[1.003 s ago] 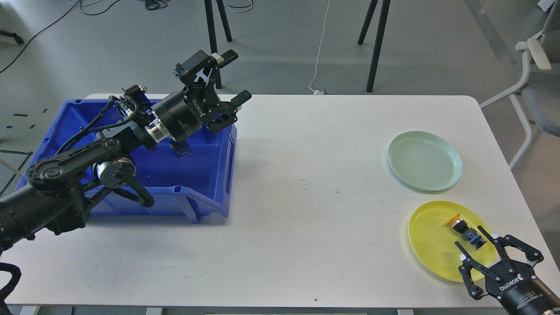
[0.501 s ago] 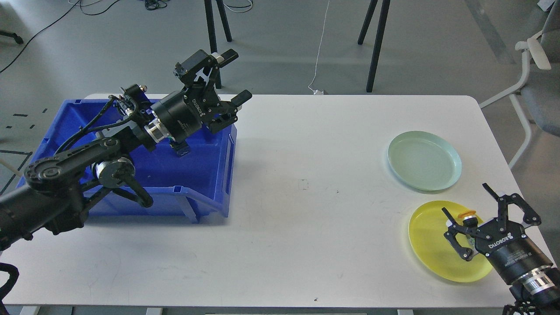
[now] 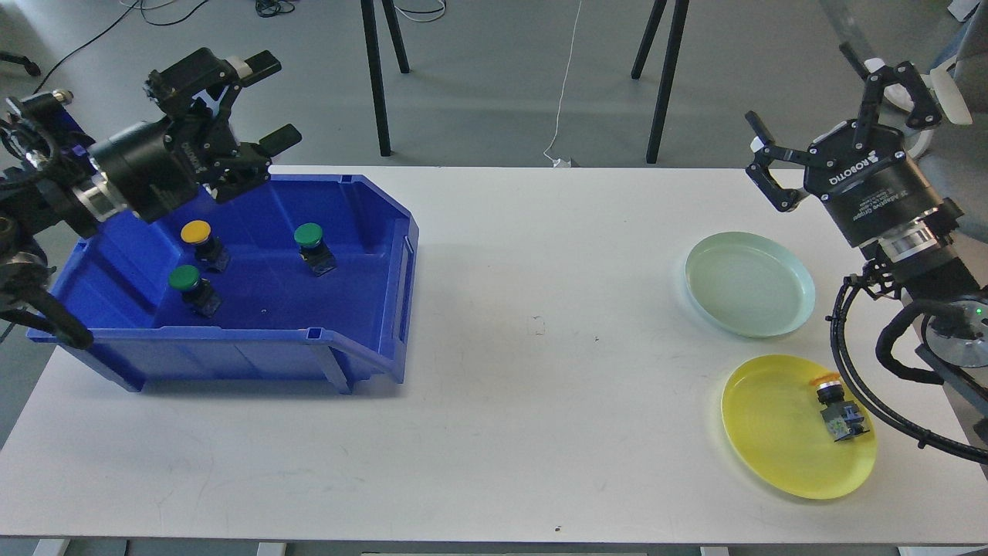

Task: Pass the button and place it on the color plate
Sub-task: 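Reach the left gripper into the bin toward a green-topped button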

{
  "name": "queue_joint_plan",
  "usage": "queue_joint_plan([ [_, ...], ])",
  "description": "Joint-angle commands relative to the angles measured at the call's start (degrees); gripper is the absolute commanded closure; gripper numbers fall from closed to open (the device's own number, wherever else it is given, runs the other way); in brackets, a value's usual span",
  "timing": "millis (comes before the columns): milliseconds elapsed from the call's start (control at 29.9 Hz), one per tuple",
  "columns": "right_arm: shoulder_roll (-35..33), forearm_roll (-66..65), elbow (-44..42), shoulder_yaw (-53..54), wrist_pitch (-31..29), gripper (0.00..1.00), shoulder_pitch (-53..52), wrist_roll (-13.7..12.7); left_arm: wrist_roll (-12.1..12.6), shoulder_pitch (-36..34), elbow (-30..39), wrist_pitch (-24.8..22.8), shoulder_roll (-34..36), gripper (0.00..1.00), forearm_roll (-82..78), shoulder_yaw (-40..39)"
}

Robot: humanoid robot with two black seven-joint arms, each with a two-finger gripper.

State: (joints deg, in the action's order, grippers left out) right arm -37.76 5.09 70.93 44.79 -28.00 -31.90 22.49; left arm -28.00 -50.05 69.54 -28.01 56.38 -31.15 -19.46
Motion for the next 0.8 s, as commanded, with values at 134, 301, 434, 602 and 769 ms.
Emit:
queue_joint_plan([
  [134, 1.9, 0.01, -1.23, -1.81, 0.0, 0.02, -0.54, 0.09, 0.0, -9.25, -0.01, 0.01, 6.99, 0.0, -20.94, 10.38],
  [301, 1.9, 0.01, -1.14, -2.26, 0.0, 0.02, -0.1, 0.09, 0.0, -16.29, -3.08, 0.01, 5.41, 0.0, -32.11, 20.93],
  [434, 1.81, 0.01, -1.05, -2.26, 0.0, 0.02, -0.01, 0.09, 0.0, -18.15, -11.5, 0.01, -0.55, 0.0, -40.2, 26.12],
  [602, 1.55, 0.01, -1.05, -2.17, 0.0, 0.02, 0.69, 0.09, 0.0, -17.36, -21.36, 0.01, -7.5, 0.0, -47.59, 28.68],
  [769, 1.37, 0.01, -0.79, -2.08, 0.0, 0.02, 1.57, 0.1, 0.0, -16.57, -26.2, 0.01, -9.45, 0.0, -51.29, 29.21],
])
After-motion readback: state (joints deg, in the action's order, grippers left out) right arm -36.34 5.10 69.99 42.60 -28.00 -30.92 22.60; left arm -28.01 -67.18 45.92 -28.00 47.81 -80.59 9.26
